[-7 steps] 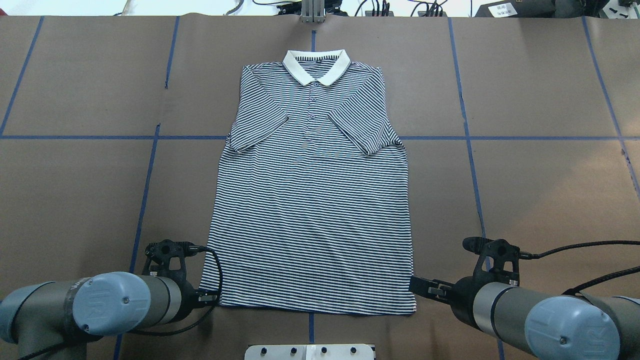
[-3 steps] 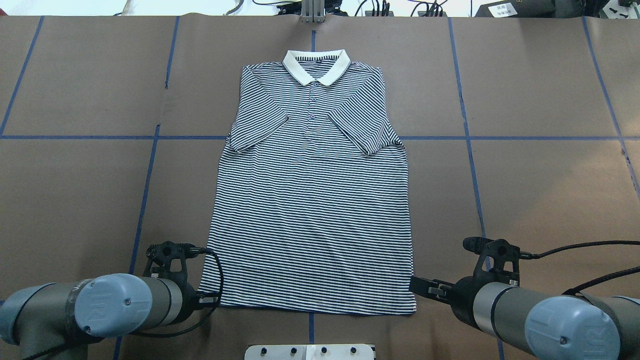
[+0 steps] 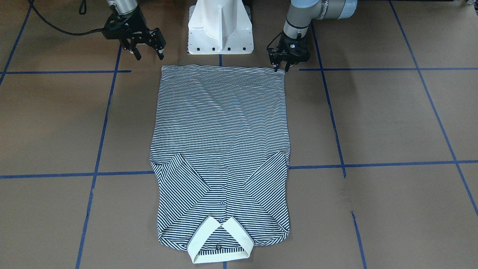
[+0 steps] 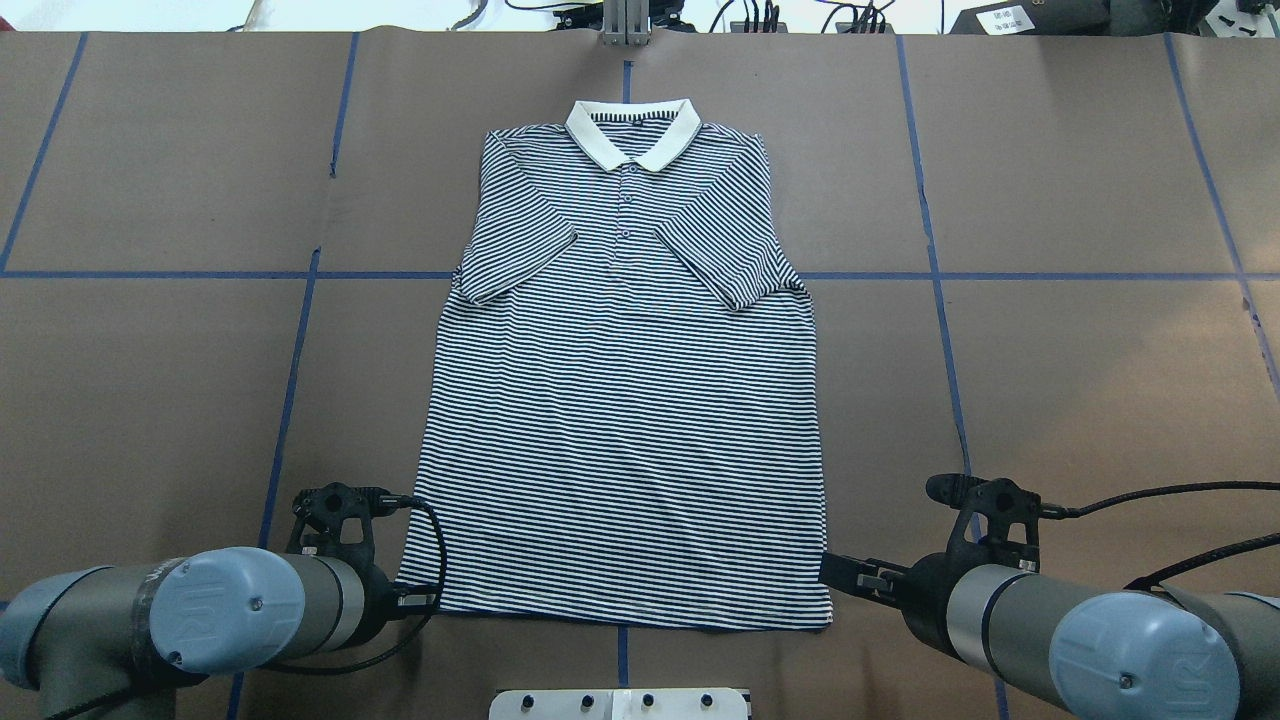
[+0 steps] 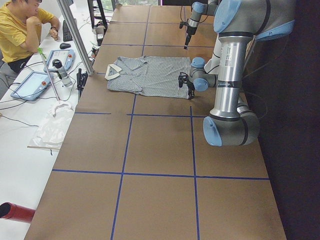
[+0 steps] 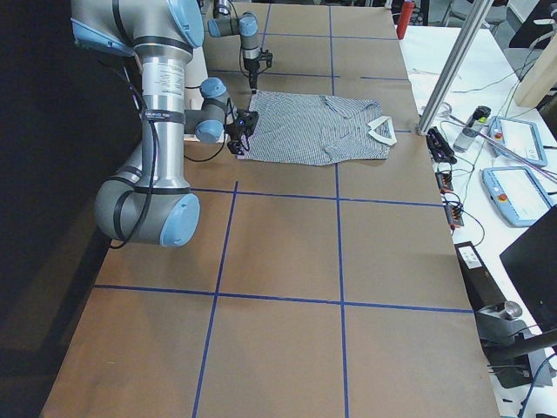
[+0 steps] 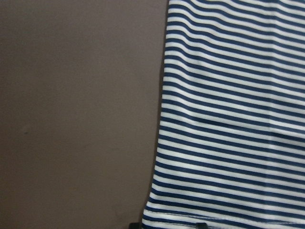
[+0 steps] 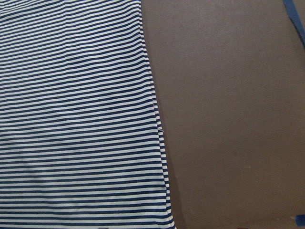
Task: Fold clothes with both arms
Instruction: 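Grasp the hem corners with both grippers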
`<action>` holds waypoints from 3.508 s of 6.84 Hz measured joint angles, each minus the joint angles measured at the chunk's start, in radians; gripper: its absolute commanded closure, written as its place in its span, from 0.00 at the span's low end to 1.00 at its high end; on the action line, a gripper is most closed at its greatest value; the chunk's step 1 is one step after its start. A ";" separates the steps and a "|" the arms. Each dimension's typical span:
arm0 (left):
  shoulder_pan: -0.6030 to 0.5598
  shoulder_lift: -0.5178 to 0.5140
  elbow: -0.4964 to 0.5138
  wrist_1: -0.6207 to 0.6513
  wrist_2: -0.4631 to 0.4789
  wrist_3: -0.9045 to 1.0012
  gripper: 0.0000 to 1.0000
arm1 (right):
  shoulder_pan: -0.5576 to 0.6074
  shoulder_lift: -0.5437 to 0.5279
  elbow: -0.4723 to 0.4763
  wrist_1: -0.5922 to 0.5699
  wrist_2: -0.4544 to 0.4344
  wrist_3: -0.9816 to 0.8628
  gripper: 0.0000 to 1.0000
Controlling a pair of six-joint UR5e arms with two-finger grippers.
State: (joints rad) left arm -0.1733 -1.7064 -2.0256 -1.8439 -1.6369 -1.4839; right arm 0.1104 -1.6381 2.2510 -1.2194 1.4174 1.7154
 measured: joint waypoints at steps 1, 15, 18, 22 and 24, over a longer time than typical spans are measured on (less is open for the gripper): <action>0.001 0.000 0.000 0.000 0.000 0.000 0.58 | 0.000 0.000 0.000 0.000 0.000 0.003 0.08; 0.002 -0.002 -0.053 0.006 -0.009 -0.001 1.00 | -0.136 0.169 -0.134 -0.210 -0.155 0.208 0.47; 0.002 -0.002 -0.053 0.006 -0.008 -0.001 1.00 | -0.141 0.171 -0.160 -0.213 -0.157 0.223 0.66; 0.002 -0.002 -0.053 0.006 -0.007 -0.002 1.00 | -0.151 0.171 -0.158 -0.218 -0.170 0.223 1.00; 0.001 -0.003 -0.094 0.031 -0.011 0.001 1.00 | -0.138 0.164 -0.100 -0.284 -0.150 0.206 1.00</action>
State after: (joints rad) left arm -0.1723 -1.7089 -2.1198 -1.8130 -1.6481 -1.4824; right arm -0.0278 -1.4737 2.1510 -1.5036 1.2674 1.9216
